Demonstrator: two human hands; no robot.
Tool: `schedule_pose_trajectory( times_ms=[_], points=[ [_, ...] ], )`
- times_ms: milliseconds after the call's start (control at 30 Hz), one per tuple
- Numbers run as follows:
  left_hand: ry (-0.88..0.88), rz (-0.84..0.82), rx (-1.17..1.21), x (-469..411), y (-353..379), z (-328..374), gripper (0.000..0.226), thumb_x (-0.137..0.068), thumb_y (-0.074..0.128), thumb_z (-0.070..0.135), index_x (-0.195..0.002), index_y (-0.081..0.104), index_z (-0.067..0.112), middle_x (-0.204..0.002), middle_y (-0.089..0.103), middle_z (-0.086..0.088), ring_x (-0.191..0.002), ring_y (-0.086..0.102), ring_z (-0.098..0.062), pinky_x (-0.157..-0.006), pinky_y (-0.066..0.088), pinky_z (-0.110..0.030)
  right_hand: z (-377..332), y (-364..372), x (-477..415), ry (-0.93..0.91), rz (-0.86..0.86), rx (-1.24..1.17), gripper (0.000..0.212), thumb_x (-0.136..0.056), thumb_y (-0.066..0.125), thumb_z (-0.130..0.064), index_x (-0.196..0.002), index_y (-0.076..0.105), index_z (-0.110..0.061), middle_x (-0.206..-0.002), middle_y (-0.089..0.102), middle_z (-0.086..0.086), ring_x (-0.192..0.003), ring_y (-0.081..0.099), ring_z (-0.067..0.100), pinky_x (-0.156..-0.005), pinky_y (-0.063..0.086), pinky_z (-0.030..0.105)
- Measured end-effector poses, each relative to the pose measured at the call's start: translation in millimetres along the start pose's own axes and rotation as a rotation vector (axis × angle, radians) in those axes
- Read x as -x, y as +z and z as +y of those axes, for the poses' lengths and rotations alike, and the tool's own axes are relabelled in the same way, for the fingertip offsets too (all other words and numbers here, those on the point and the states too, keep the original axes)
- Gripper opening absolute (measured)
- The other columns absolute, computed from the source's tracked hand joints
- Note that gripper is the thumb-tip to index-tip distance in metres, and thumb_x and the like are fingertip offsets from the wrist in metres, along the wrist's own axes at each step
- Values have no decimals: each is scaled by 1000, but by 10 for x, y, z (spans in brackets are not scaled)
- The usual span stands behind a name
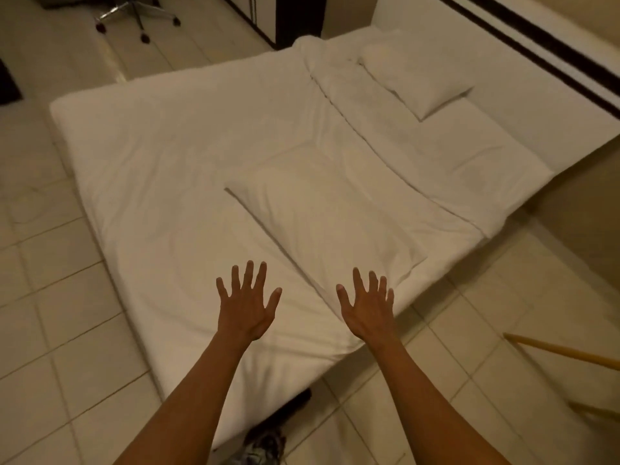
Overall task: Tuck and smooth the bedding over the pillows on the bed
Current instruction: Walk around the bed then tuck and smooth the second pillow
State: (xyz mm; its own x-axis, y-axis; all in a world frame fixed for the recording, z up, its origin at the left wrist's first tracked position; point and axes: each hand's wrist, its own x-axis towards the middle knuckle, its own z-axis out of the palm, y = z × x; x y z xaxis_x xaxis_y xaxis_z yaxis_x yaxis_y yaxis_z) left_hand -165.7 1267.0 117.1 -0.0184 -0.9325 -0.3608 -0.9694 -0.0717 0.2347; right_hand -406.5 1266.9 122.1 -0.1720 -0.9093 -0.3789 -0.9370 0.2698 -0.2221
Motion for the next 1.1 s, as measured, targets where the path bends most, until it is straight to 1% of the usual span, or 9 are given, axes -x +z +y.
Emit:
schedule_pose_trajectory(
  times_ms=[300,400,533,633,700,767,900,1033,1100],
  points=[
    [-114,-6,93,-731,116,716,71,-100,13,60,-159,-4,25,-168,-2,-3,-154,-3,-33,-122,0,-58,394,-646,-996,-119,3,53,70,-101,21,-64,-162,12,-29,-169,8,13,-156,-1,35,-125,2,52],
    [-156,-17,127,-1051,137,991,71,-99,12,61,-158,-6,26,-168,-3,-3,-154,-3,-32,-121,0,-57,534,-829,-1436,-140,-34,79,70,-101,22,-63,-162,11,-30,-169,8,13,-156,-1,35,-125,2,51],
    [-296,32,180,-1457,271,1398,77,-92,1,67,-158,-4,27,-168,1,-4,-154,1,-33,-121,3,-58,697,-970,-2115,-258,-95,106,71,-100,23,-65,-162,9,-32,-169,7,11,-156,-2,33,-126,1,50],
    [-404,19,206,-1755,413,1727,73,-97,8,64,-159,-4,26,-168,0,-5,-154,3,-33,-122,6,-57,822,-1057,-2749,-349,-163,145,71,-100,24,-65,-162,9,-32,-169,6,11,-156,-2,32,-126,1,51],
    [-467,30,204,-1989,491,1900,74,-96,7,65,-158,-5,26,-168,-2,-5,-154,3,-33,-123,6,-54,858,-1073,-3182,-412,-197,164,72,-100,23,-66,-161,9,-32,-169,6,10,-156,-3,32,-126,1,51],
    [-524,25,236,-2242,543,2060,72,-99,12,62,-158,-5,26,-168,-3,-5,-154,1,-32,-124,3,-53,934,-1073,-3568,-473,-234,190,72,-100,23,-66,-162,8,-32,-169,5,11,-156,-3,33,-126,0,51],
    [-594,114,315,-2765,648,2302,70,-100,19,60,-159,-2,27,-168,-1,-4,-154,0,-32,-123,2,-53,967,-986,-4287,-557,-272,250,73,-99,23,-67,-161,8,-33,-169,6,11,-156,-2,34,-125,0,51],
    [-672,143,352,-3158,799,2278,71,-100,20,60,-159,-2,28,-168,-1,-4,-154,1,-32,-124,5,-53,814,-744,-4799,-592,-309,222,74,-97,23,-71,-161,8,-36,-169,4,9,-155,-4,35,-125,0,53],
    [-700,173,401,-3407,903,2151,72,-99,22,61,-158,-7,31,-168,-4,-5,-154,1,-33,-124,6,-54,694,-547,-5057,-587,-321,197,76,-95,23,-74,-160,5,-39,-170,1,8,-155,-6,37,-124,-1,55]
  ],
)
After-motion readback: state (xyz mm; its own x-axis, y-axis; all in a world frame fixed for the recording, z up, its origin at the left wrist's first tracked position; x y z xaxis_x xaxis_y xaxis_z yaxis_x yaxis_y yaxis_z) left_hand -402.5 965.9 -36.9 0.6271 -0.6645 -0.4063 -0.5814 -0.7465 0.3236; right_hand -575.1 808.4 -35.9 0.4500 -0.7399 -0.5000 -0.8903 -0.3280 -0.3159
